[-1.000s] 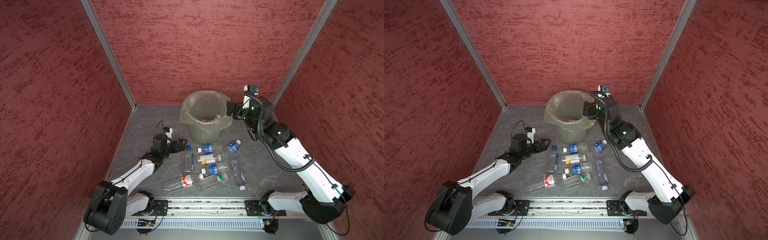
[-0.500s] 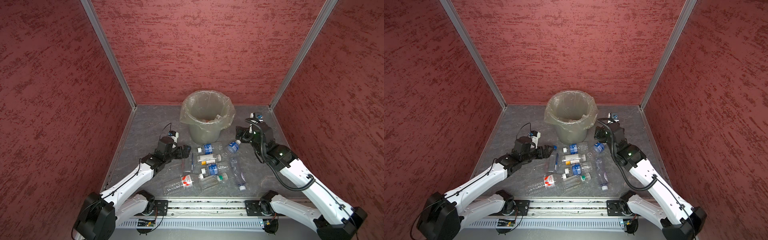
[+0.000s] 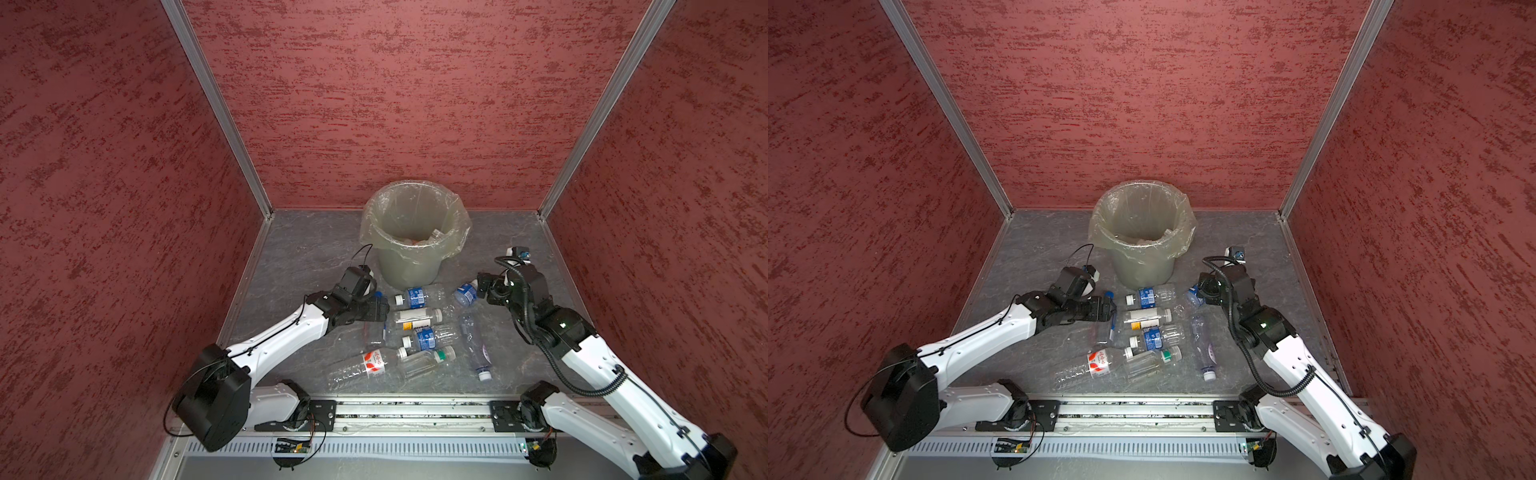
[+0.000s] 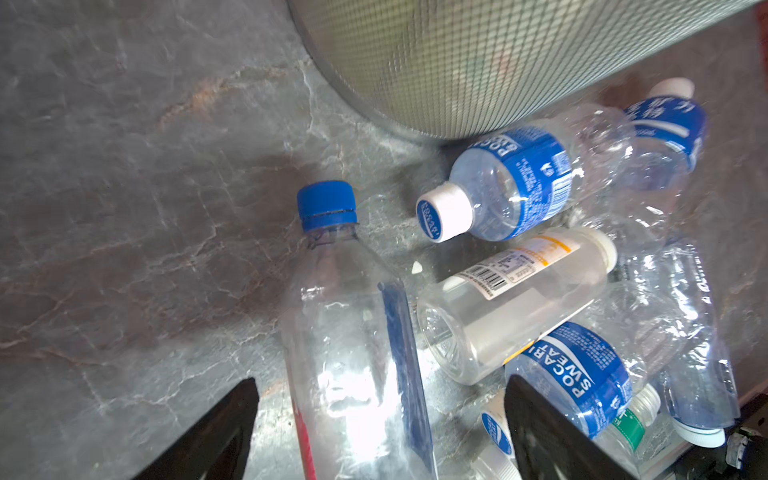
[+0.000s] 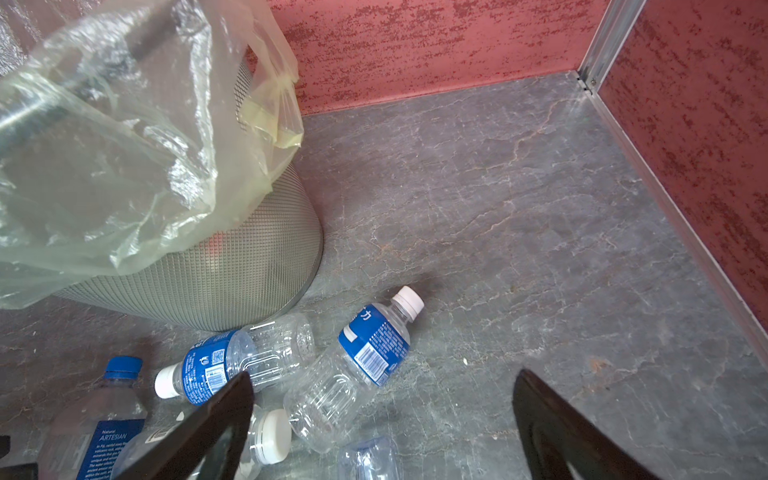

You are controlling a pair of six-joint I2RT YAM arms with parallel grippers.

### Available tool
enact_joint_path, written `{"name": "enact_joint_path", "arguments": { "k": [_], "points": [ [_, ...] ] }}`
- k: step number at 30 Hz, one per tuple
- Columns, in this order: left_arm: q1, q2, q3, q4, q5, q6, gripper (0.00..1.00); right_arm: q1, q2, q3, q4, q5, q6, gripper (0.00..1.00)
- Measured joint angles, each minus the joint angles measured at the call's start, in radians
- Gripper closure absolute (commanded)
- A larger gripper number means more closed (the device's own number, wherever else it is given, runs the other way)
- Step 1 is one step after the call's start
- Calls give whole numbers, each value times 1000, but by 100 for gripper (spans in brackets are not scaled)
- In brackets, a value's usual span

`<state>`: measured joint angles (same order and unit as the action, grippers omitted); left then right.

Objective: Throw the plastic bottles in the bin
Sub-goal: 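Draw the right gripper back from the bin toward the bottles, then lower the left gripper onto the blue-cap clear bottle beside the bin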

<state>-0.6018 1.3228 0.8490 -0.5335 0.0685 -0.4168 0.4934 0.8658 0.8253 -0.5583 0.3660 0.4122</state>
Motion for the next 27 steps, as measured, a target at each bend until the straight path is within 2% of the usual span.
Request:
{"name": "enact_joint_path", "arguments": {
  "k": [8, 20, 27],
  "points": [
    [0, 166, 175, -189, 3, 20, 6, -15, -16, -43, -17, -6, 29, 1],
    [-57, 187, 115, -222, -21, -15, 13, -37, -38, -56, -12, -32, 34, 1],
    [-66, 265, 124, -218, -48, -22, 18, -45, -41, -79, -7, -42, 37, 1]
  ]
}}
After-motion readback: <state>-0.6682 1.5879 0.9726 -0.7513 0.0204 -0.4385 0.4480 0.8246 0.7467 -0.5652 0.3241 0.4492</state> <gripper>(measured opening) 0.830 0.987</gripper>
